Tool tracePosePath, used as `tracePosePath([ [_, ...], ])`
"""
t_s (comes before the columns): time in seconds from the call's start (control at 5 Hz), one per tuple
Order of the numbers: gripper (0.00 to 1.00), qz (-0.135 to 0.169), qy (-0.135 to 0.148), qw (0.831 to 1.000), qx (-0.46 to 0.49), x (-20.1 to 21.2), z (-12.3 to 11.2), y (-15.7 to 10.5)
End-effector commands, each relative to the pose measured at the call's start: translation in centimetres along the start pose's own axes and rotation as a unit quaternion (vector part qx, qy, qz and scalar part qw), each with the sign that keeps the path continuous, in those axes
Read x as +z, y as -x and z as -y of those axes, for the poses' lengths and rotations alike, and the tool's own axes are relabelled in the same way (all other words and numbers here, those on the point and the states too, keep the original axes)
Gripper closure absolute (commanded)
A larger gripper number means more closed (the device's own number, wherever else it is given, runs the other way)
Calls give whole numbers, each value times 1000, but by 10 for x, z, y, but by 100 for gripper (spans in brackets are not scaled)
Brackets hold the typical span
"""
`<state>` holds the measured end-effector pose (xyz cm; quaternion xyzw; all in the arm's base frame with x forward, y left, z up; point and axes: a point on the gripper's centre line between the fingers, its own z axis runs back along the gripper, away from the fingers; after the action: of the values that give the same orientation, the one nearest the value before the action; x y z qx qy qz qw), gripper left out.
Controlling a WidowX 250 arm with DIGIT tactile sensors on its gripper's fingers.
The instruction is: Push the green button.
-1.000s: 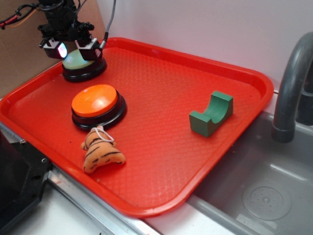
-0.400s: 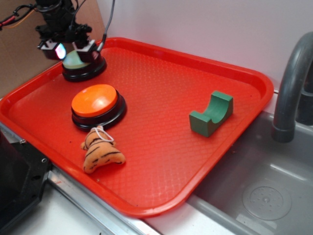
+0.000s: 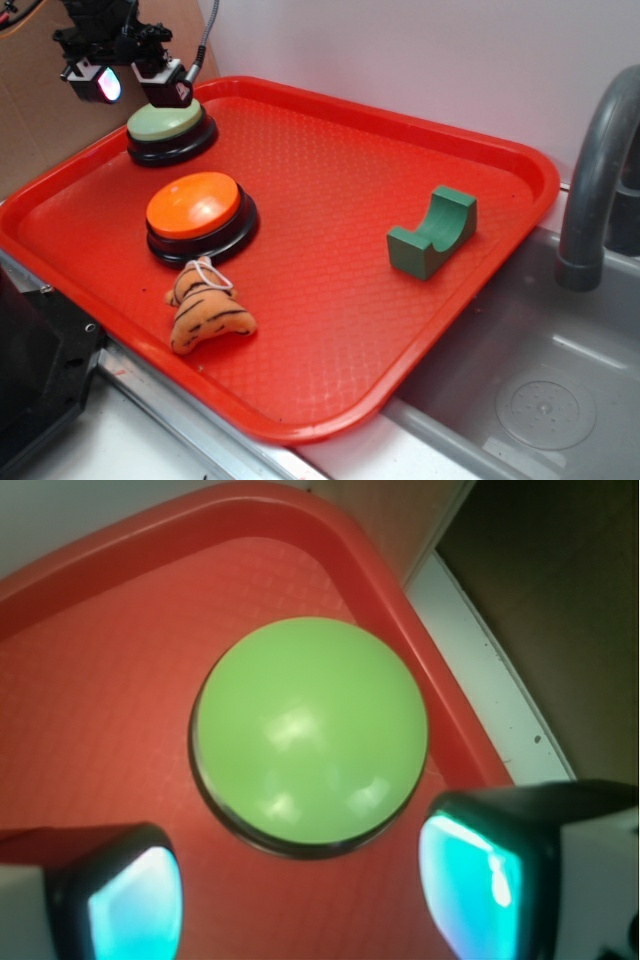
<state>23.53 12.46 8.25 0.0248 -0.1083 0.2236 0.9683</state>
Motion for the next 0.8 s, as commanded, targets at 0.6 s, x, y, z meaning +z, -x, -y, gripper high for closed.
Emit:
tracePosePath([
  [0.6,0,66,22,997,-42,59,23,-16],
])
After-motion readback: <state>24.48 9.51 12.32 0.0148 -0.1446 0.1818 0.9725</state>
